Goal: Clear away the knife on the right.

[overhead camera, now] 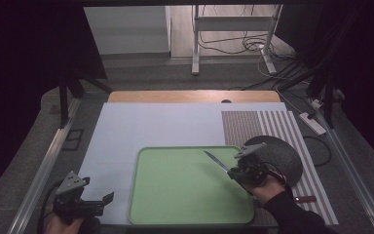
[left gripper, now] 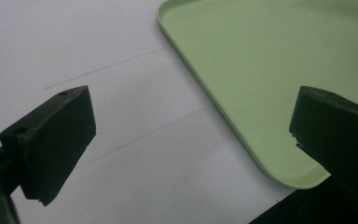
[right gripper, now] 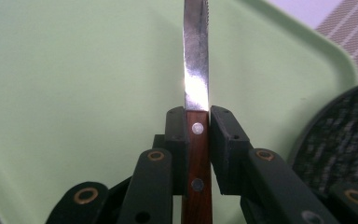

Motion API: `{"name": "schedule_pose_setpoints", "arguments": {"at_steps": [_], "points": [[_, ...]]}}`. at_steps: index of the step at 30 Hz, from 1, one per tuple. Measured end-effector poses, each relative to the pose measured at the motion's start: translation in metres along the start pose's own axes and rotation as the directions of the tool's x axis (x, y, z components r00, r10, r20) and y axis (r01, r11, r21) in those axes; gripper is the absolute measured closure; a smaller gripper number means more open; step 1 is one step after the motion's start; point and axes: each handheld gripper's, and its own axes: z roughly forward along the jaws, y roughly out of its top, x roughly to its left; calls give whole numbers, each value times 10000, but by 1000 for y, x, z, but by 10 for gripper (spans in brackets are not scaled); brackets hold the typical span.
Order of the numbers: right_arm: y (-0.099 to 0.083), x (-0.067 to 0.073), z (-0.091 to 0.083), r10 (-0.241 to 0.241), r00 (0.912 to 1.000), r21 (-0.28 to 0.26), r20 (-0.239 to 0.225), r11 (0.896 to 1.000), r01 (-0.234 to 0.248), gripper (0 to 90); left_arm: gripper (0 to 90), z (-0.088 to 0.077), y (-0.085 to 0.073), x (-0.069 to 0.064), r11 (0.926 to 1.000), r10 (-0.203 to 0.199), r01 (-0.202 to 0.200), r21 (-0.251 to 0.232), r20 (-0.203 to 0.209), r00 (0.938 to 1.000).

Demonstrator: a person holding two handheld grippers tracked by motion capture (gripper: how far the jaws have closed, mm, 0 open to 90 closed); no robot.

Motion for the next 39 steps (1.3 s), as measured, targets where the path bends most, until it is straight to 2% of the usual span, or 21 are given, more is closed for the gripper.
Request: {"name": "schedule_pose_setpoints", "arguments": {"at_steps": [4, 5, 8, 13, 20, 25, 30, 32, 35, 37, 39], "points": [[-1, 9, -1, -88, 9999, -86, -84, 9999, 87, 775, 11, 0, 0, 0, 10000, -1, 1, 1, 2, 10000], [0, 15, -4, -161, 9997, -255, -172, 9996, 156, 775, 10, 0, 0, 0, 10000, -1, 1, 0, 0, 10000], [0, 17, -4, -153, 9998, -297, -146, 9994, 149, 774, 11, 0, 0, 0, 10000, 31, -31, 12, -19, 10000], [-3, 12, 8, 7, 10000, -20, -67, 10000, -7, 774, 11, 0, 0, 0, 10000, 41, -41, 26, -20, 10000], [-6, 8, 27, -67, 9999, 478, 120, 9988, 61, 773, 11, 0, 0, -1, 10000, 73, -73, 19, -27, 10000], [-8, 7, 36, -197, 9995, 960, 256, 9952, 172, 772, 11, 0, 0, -1, 10000, 82, -82, 26, -26, 10000], [-9, 9, 39, -374, 9991, 1211, 190, 9920, 348, 765, 11, 0, 0, -1, 10000, 79, -79, 23, -26, 10000], [-8, 8, 38, -320, 9994, 1208, 101, 9922, 305, 711, 11, 0, 0, -1, 10000, 85, -84, 34, -33, 10000], [-5, 6, 30, -212, 9998, 823, -4, 9964, 212, 640, 11, 0, 0, -1, 10000, 81, -81, 42, -32, 10000], [-1, 4, 24, -342, 9993, 574, -132, 9977, 349, 666, 11, 0, 0, -1, 10000, 79, -79, 46, -32, 10000], [3, 3, 20, -558, 9978, 415, -352, 9975, 573, 797, 11, 0, 0, 0, 10000, 80, -80, 45, -31, 10000]]}}
